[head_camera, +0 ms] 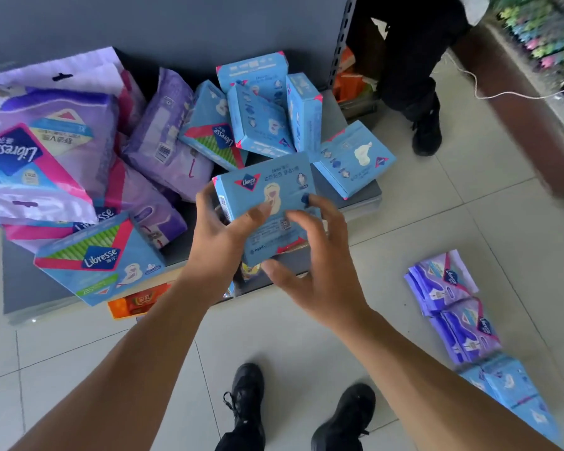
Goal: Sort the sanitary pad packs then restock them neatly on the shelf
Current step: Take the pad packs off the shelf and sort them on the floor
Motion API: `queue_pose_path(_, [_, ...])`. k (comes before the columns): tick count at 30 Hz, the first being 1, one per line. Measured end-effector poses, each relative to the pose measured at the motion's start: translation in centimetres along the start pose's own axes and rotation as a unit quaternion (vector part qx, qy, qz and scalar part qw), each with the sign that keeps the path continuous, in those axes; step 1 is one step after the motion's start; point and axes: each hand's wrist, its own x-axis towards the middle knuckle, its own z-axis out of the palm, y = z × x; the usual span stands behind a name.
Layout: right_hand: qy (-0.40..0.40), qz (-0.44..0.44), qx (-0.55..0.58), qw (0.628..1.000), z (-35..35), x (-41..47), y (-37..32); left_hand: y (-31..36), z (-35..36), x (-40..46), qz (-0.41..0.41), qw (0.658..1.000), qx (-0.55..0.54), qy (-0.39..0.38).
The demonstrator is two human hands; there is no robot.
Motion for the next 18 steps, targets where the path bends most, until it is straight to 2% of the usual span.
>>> queue_pose_path(1, [0.026,0.017,0.044,0.999,-1.3,0.1,0.6,0.1,0.5,0.1,-0.007,1.0,-0.01,-0.019])
queue_pose_path(3, [0.061,0.129,0.179,0.973,-4.2,0.8,1.7,0.3,2.0,0.2,-0.029,0.996,-0.029,-0.082])
queue_pose_path(5, [0.013,0.253,0.343,0.905,-6.6,1.2,3.4,0.2,4.4,0.3,-0.057,0.988,-0.019,-0.144])
queue_pose_path(6, [-0.006,0.287,0.389,0.875,-7.8,1.1,4.4,0.0,6.0,0.3,-0.066,0.985,-0.007,-0.159])
queue_pose_path(8, [-0.007,0.315,0.434,0.844,-10.3,0.1,6.3,-0.8,9.5,0.2,-0.081,0.984,0.015,-0.155])
queue_pose_path(11, [0.037,0.335,0.475,0.813,-13.8,-2.7,9.4,-3.0,14.7,-0.7,-0.114,0.981,0.046,-0.147])
queue_pose_path(15, [0.132,0.36,0.506,0.772,-18.1,-8.3,13.2,-7.9,21.8,-2.5,-0.153,0.963,0.101,-0.198])
queue_pose_path(18, [0.217,0.374,0.514,0.741,-22.7,-14.1,16.5,-12.2,28.9,-5.4,-0.177,0.928,0.183,-0.271])
